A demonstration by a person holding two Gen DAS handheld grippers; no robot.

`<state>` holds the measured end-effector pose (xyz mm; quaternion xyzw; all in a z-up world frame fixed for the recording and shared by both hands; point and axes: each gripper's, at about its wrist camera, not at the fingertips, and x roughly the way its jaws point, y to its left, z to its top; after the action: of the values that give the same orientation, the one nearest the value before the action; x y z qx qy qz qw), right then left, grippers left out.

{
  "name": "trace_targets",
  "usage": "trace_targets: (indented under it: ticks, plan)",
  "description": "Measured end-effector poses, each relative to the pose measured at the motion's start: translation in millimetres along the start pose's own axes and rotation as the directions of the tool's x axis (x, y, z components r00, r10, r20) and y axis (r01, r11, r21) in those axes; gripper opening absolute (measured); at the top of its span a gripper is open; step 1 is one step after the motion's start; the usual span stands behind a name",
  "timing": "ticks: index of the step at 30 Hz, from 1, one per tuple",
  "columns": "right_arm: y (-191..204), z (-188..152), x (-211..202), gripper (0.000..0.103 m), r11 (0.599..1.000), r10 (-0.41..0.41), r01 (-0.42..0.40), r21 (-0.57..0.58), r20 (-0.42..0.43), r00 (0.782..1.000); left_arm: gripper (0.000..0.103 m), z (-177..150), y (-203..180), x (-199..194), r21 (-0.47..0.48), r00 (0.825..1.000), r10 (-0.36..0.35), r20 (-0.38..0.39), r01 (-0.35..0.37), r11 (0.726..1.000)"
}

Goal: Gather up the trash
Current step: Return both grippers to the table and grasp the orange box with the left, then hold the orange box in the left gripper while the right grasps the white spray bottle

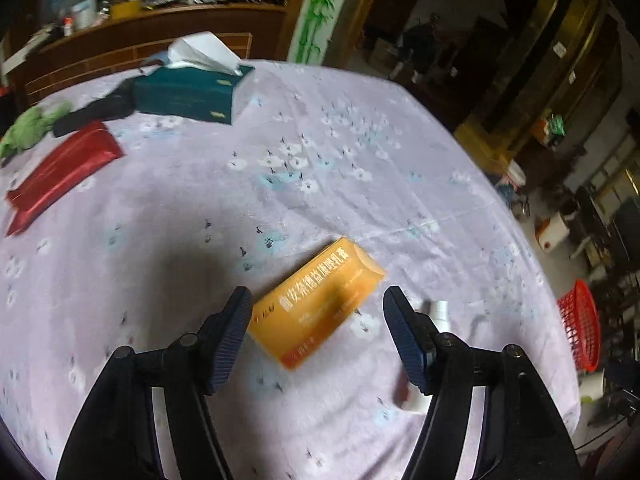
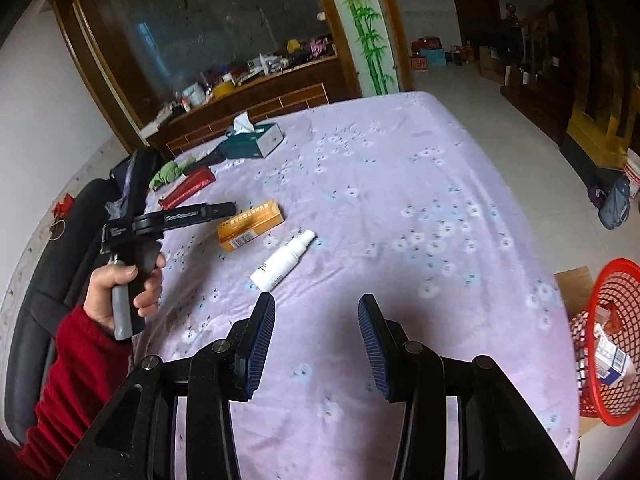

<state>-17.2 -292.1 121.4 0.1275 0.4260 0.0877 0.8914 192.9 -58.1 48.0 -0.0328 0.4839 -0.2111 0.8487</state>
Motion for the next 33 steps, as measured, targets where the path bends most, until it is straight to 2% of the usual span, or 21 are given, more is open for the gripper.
trace_targets:
  ticks: [5, 9, 12, 14, 16, 22, 26, 29, 31, 33]
  plan:
    - [9, 6, 21, 0.047, 1.0, -0.017, 0.018, 0.013, -0.04, 0.999, 0.066, -3, -1, 26, 0.022, 0.996, -0.044, -0.072, 0.046, 0.999]
    - [11, 8, 36, 0.047, 0.999, -0.031, 0.033, 0.02, -0.07, 0.997, 0.066, -20, -24, 27, 0.147, 0.997, -0.008, -0.072, 0.019, 0.989]
    - [14, 12, 48, 0.047, 0.999, -0.032, 0.035, 0.034, -0.085, 0.996, 0.066, -24, -37, 33, 0.186, 0.995, 0.085, -0.054, -0.074, 0.98]
    - [16, 14, 55, 0.047, 0.998, -0.032, 0.036, 0.043, -0.092, 0.995, 0.066, -21, -34, 36, 0.163, 0.993, 0.11, -0.041, -0.103, 0.981]
    - [19, 16, 61, 0.047, 0.998, -0.028, 0.033, 0.052, -0.101, 0.995, 0.056, -19, -27, 41, 0.116, 0.989, 0.141, -0.04, -0.135, 0.984]
    - [26, 24, 88, 0.047, 0.996, -0.009, 0.021, 0.089, -0.134, 0.991, 0.053, -26, -13, 34, 0.006, 0.988, 0.153, -0.001, -0.153, 0.988]
    - [32, 31, 120, 0.047, 0.993, 0.001, 0.019, 0.116, -0.17, 0.985, 0.046, -35, -4, -3, -0.046, 0.984, 0.166, 0.062, -0.164, 0.985]
    - [38, 34, 144, 0.046, 0.992, -0.022, 0.045, 0.116, -0.196, 0.98, 0.045, -43, -1, -39, -0.069, 0.976, 0.181, 0.118, -0.174, 0.982]
    - [41, 36, 161, 0.046, 0.99, -0.036, 0.064, 0.129, -0.215, 0.976, 0.045, -48, -3, -58, -0.059, 0.971, 0.186, 0.153, -0.179, 0.982]
    - [43, 36, 173, 0.045, 0.987, -0.061, 0.092, 0.129, -0.233, 0.971, 0.045, -53, -4, -71, -0.043, 0.97, 0.186, 0.155, -0.182, 0.982]
